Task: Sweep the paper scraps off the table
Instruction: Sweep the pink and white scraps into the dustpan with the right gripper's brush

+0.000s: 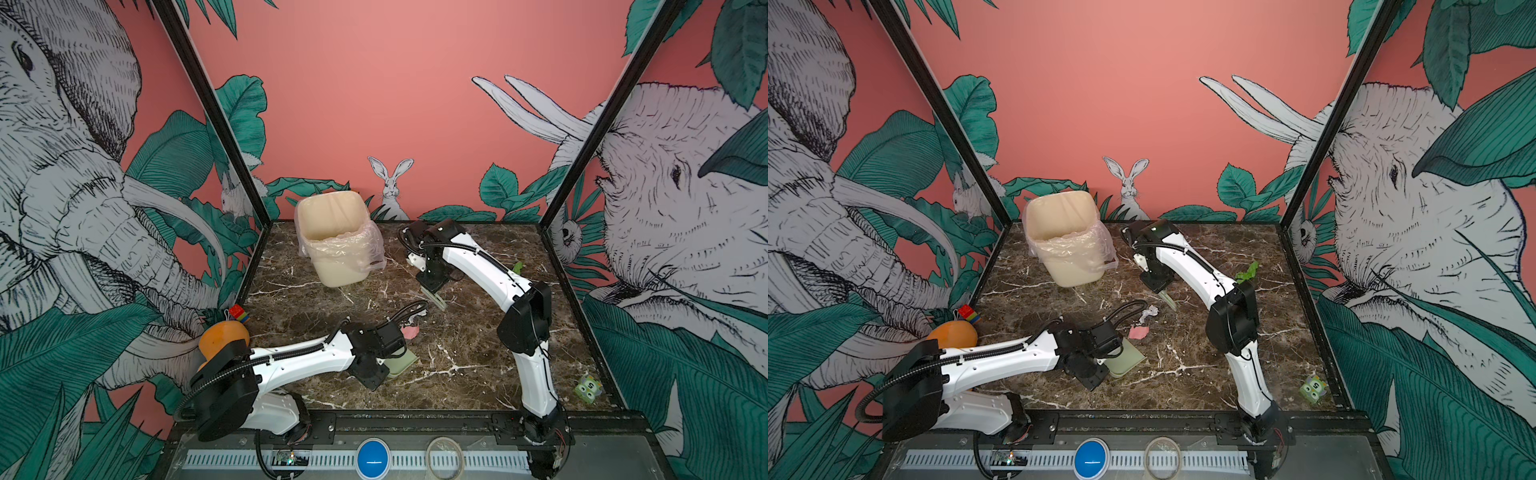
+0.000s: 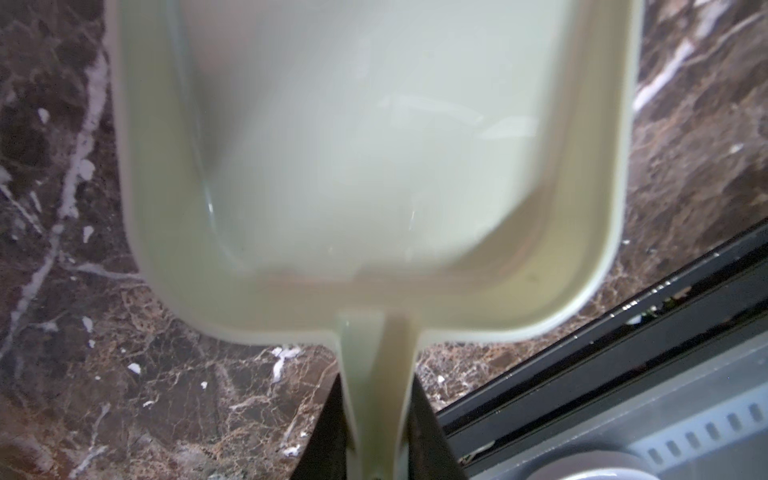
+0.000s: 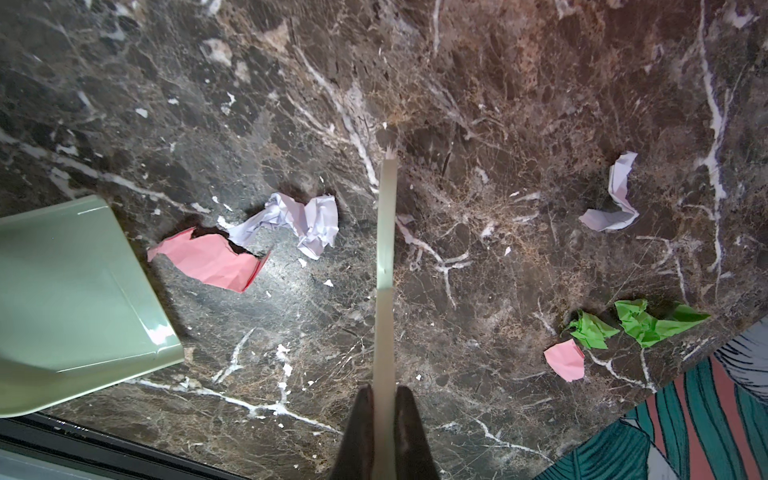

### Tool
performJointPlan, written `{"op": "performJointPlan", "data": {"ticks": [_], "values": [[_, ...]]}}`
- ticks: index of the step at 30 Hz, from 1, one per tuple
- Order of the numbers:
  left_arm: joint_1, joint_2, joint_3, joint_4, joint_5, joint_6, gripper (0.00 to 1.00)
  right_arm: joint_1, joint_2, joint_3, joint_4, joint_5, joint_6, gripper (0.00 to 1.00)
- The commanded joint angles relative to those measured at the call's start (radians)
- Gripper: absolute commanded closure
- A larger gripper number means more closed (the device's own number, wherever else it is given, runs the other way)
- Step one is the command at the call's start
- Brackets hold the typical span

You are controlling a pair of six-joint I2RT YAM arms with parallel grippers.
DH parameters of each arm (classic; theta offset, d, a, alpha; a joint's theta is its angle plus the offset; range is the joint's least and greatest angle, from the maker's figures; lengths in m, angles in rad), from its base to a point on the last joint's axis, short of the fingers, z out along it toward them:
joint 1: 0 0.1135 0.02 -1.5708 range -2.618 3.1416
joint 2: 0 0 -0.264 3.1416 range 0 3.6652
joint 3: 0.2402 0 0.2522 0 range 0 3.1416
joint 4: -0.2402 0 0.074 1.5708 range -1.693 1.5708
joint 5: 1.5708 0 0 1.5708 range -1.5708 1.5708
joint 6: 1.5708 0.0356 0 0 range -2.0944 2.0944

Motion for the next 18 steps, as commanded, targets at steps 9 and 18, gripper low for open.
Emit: {"op": "performJointPlan", "data": {"ticks": [9,18], "values": [[-0.005,0.026,-0.017,0.032,-0.016,0.007,0.81,0.057,0.047,0.045,-0.064,0.012,-0.014,1.0],[-0.005,0.025,-0.03,0.043,-0.019,0.005,0.82,0.101,0.023,0.014,-0.072,-0.038,0.005,1.0]]}}
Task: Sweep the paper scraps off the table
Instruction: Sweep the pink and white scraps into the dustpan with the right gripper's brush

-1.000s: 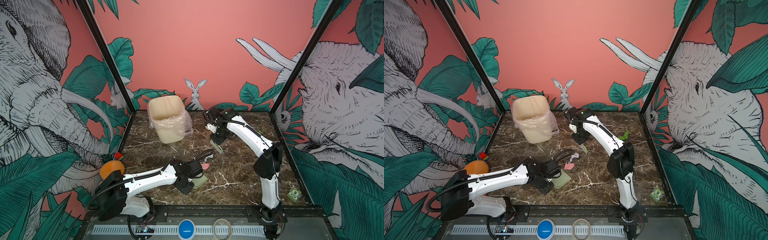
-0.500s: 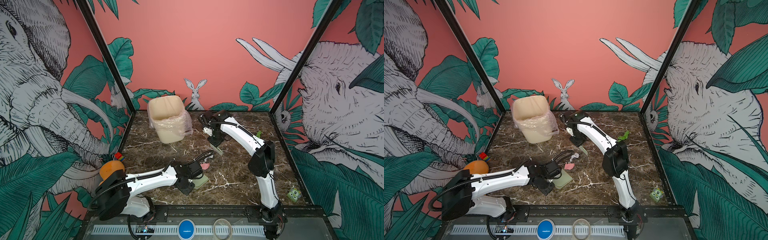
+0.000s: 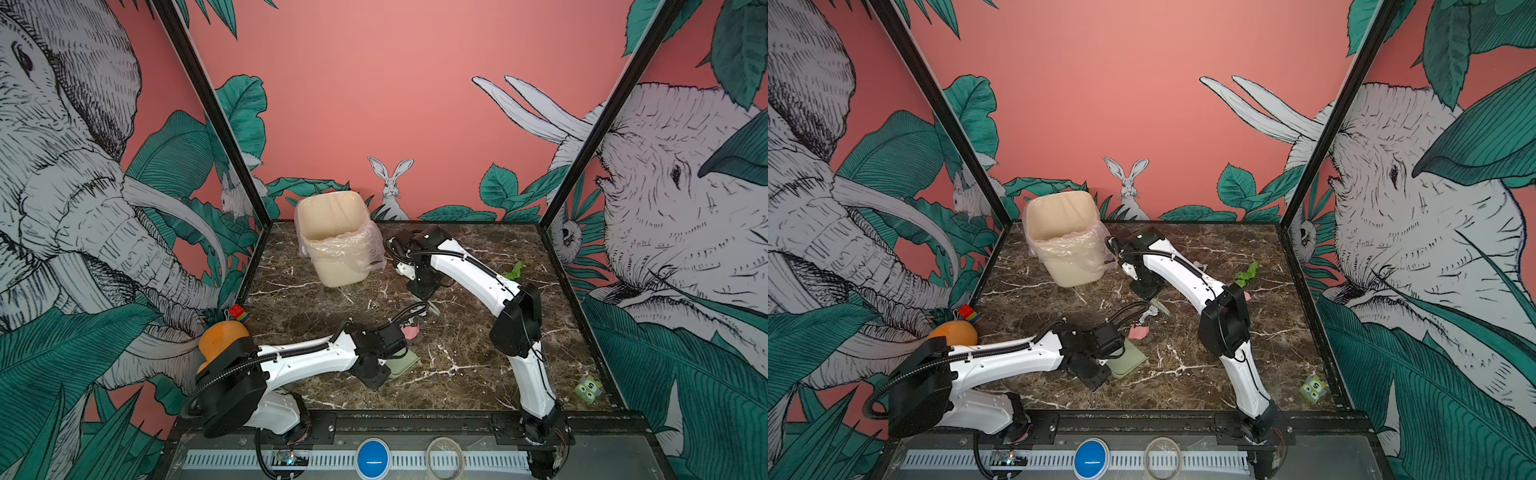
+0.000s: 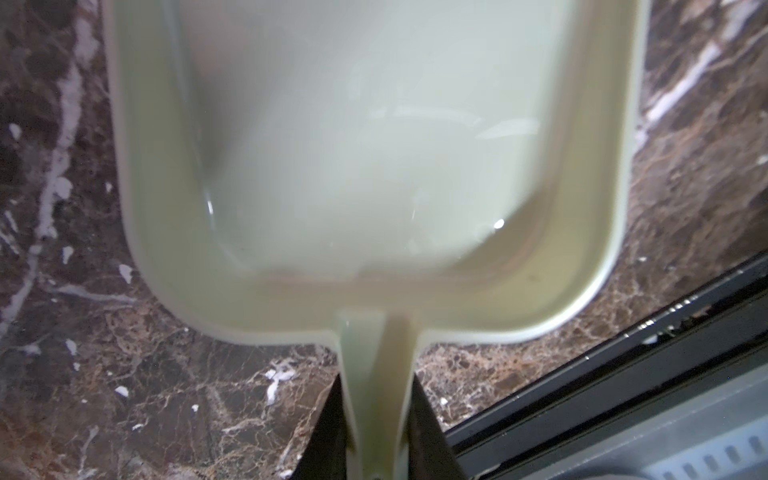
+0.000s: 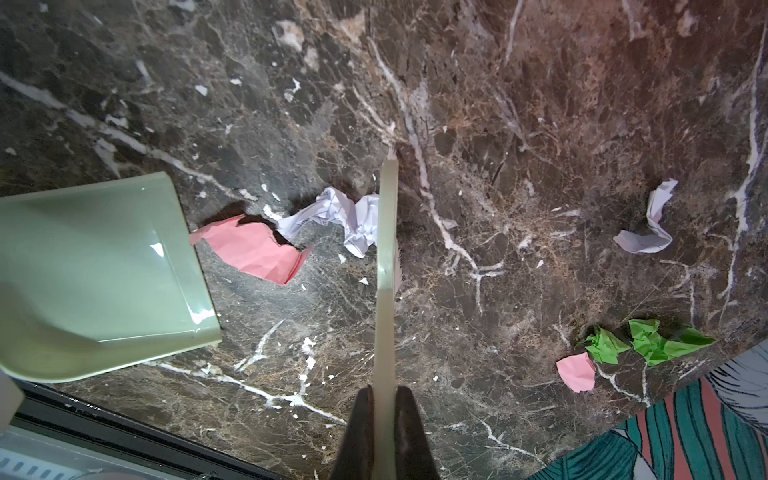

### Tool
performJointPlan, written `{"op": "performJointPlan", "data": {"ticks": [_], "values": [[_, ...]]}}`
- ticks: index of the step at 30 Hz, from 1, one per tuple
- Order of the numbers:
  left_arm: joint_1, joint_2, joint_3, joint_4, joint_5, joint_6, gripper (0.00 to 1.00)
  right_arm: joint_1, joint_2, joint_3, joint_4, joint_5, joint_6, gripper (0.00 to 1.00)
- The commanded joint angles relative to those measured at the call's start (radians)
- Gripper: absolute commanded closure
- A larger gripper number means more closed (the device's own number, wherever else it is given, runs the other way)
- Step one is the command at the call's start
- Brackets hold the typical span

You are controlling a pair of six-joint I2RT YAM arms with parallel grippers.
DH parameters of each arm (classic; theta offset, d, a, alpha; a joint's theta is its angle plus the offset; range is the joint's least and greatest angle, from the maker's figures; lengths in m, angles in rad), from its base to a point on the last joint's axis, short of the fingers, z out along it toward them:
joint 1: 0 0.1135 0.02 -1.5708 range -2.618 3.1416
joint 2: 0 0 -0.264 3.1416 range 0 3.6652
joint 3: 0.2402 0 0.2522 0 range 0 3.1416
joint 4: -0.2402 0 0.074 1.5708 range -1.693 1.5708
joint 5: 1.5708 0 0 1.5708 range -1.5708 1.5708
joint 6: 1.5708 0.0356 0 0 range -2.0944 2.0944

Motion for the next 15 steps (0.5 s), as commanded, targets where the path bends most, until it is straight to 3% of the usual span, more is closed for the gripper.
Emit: {"op": "performJointPlan", "data": {"ticks": [1,15], "values": [[-0.004,-0.004,-0.018,0.004,-0.016,-0.003,0.82,0.021,-0.017,-0.016,-0.04,-0.035,0.013,1.0],[-0.004,0.004,-0.017,-0.001,-0.022,-0.002,0.82,0.088,-0.194,-0.256,0.085,-0.168,0.114,1.0]]}}
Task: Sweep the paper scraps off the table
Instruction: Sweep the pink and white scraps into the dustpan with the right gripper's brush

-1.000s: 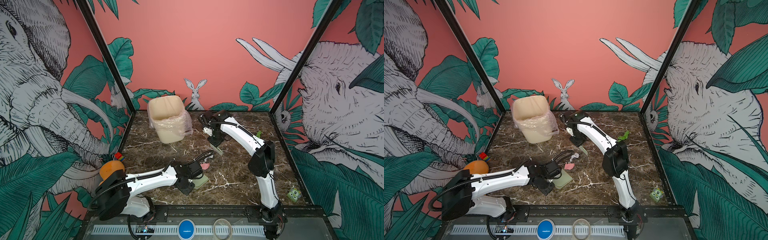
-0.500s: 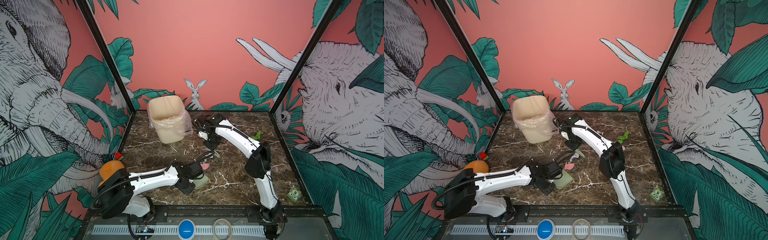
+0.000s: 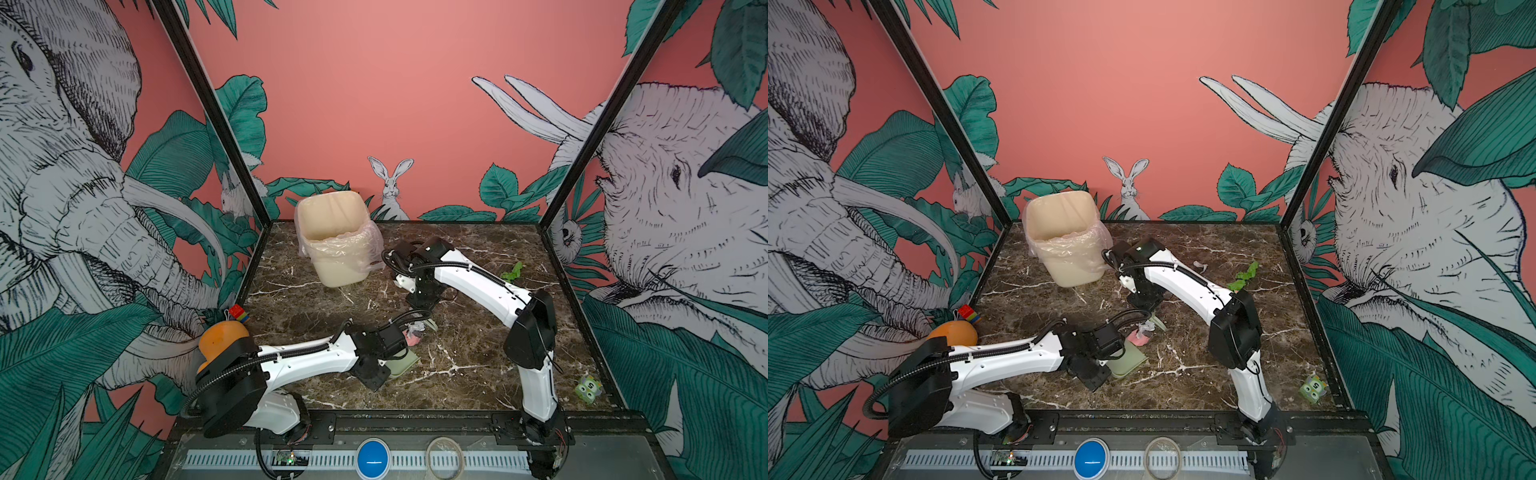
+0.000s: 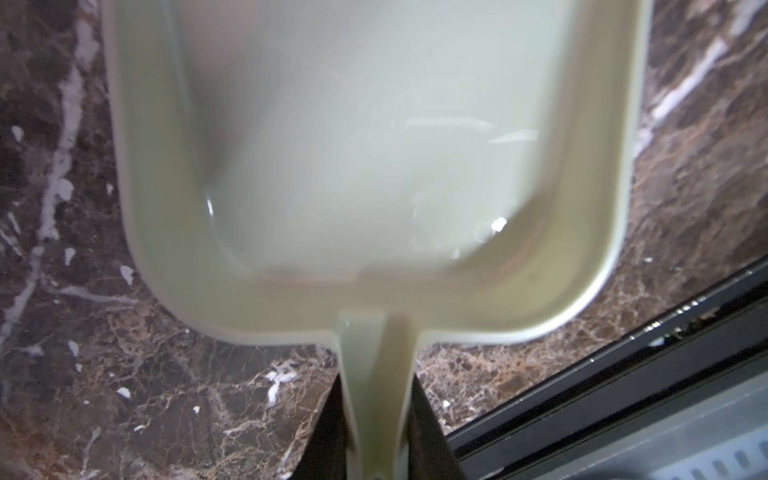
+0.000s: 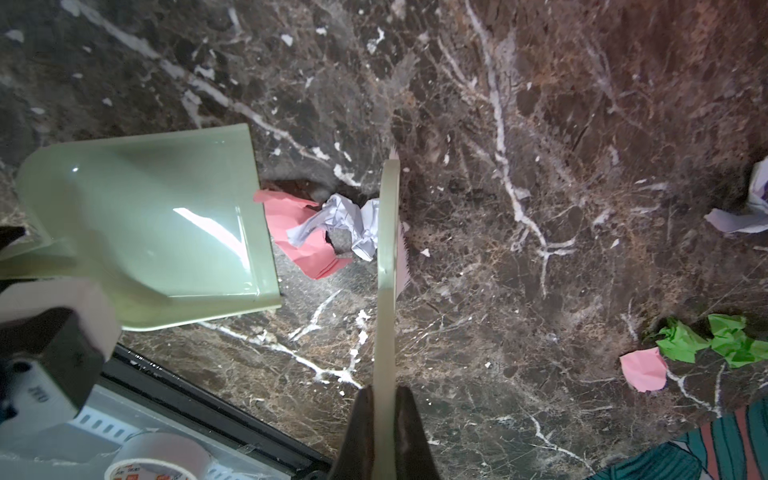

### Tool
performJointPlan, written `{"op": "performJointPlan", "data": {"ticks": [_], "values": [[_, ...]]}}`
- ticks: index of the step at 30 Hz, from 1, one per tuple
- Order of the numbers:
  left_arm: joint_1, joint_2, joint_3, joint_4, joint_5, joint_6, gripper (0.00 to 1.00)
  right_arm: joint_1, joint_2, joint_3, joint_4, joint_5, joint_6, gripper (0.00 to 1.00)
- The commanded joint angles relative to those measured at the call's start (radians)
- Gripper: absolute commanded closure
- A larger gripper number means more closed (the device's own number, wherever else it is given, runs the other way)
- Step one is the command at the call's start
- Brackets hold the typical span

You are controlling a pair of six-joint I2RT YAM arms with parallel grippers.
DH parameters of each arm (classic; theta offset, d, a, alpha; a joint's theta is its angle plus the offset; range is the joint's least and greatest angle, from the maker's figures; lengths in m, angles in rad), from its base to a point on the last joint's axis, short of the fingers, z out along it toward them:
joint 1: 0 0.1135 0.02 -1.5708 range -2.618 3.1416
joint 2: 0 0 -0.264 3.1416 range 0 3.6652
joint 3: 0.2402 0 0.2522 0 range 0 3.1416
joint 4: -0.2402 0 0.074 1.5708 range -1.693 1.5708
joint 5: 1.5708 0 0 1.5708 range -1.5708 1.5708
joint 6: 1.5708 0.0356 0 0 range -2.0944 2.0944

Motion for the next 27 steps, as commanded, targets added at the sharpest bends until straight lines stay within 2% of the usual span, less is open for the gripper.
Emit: {"op": "performJointPlan", "data": {"ticks": [1,8,13,18,27], "values": [[-0.003,0.004,-0.011,-0.007,-0.013,-0.002,0.82,0.032,-0.051,-0.039,0.016,-0.068,0.044,1.0],[-0.003,0.004,-0.01,-0.005,-0.011,0.0,0.82,0.072,-0.111,-0.081,0.05,-0.125,0.094,1.0],[-0.003,0.004,-0.01,-0.005,-0.011,0.0,0.82,0.06,-0.146,-0.093,0.041,-0.029,0.105,1.0],[-0.003,0.004,-0.012,-0.005,-0.01,0.003,0.82,0.037,-0.12,-0.1,0.031,0.019,0.093,1.0],[-0.003,-0.001,-0.01,-0.009,-0.014,0.001,0.82,0.081,-0.047,-0.089,0.022,-0.052,0.077,1.0]]}}
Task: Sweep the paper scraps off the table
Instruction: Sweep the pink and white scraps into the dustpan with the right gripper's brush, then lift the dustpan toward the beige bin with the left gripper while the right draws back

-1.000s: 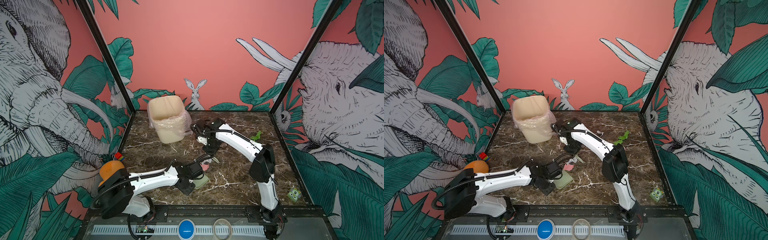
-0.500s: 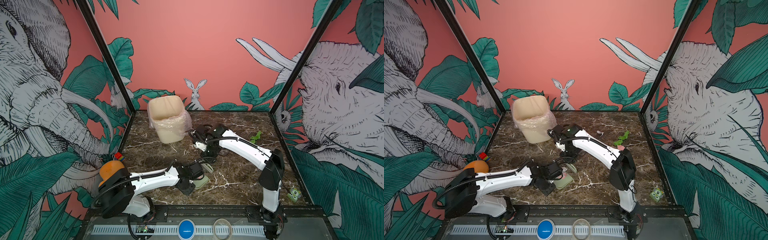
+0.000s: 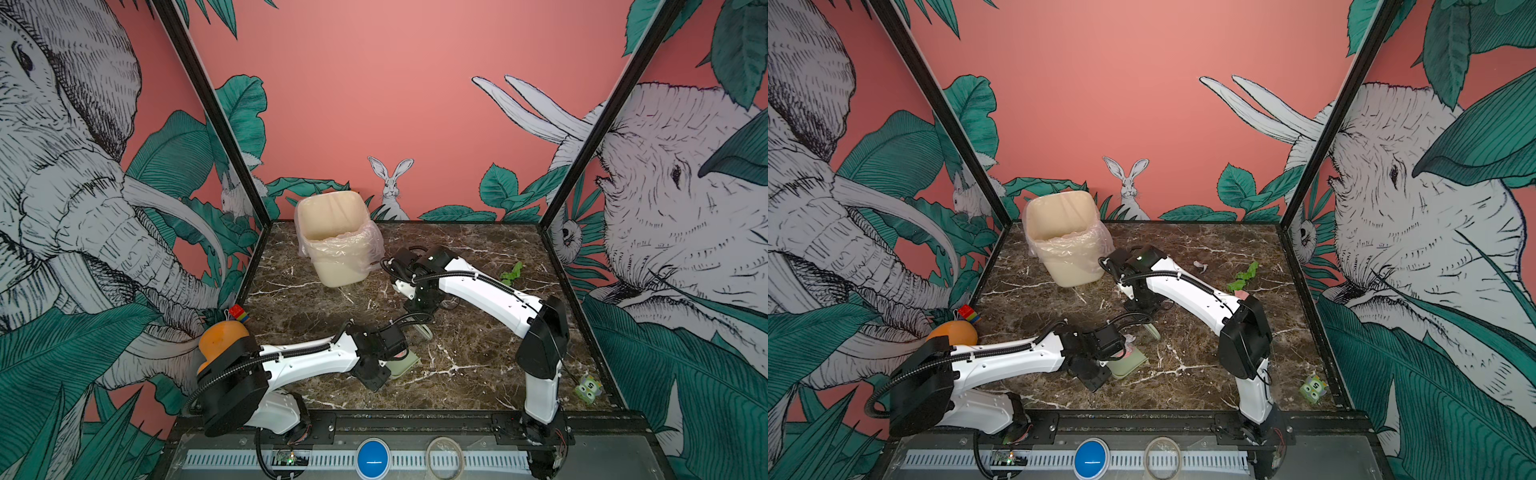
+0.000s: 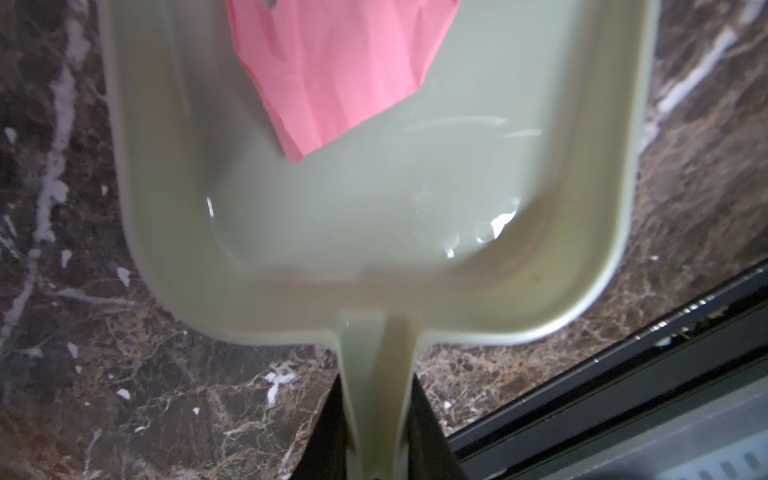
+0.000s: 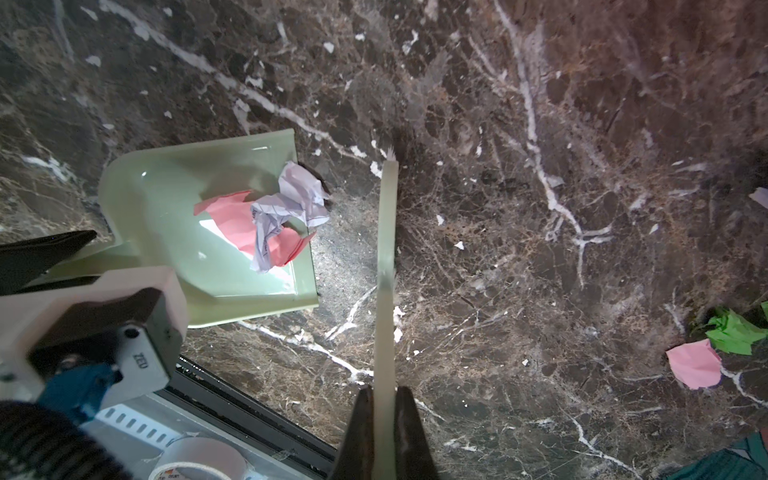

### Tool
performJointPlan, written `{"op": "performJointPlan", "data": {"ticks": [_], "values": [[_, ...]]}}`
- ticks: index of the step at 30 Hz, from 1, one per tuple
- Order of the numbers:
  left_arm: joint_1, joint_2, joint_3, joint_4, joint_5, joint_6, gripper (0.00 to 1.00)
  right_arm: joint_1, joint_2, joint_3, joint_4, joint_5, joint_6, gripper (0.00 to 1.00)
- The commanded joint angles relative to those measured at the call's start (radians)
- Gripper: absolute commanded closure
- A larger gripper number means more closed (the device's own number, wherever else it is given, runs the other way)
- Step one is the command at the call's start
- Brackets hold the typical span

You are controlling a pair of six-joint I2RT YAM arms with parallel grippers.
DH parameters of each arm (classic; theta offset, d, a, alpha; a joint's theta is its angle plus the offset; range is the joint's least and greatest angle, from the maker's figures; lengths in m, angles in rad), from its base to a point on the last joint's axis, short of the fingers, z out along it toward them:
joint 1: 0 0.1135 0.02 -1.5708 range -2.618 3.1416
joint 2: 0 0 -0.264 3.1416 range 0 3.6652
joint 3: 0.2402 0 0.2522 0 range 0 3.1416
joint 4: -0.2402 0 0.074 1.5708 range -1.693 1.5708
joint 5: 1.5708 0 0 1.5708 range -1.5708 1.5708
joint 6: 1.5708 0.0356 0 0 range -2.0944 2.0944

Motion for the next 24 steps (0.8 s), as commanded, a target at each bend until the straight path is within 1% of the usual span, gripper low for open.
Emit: {"op": "performJointPlan", "data": {"ticks": [1,9,15,24], "values": [[0.002,-0.009,-0.012,-0.01,-0.011,-0.004,0.82,0.036,0.017,-0.001,-0.035,-0.045,-0.011,1.0],[0.002,-0.005,-0.012,-0.008,-0.011,-0.004,0.82,0.078,-0.048,-0.05,-0.006,-0.168,0.024,1.0],[0.002,-0.003,-0.01,-0.008,-0.01,-0.002,0.82,0.09,-0.089,-0.059,-0.006,-0.188,0.041,1.0],[0.001,-0.003,-0.006,-0.013,-0.013,0.0,0.82,0.097,-0.114,-0.066,-0.016,-0.217,0.04,1.0]]}}
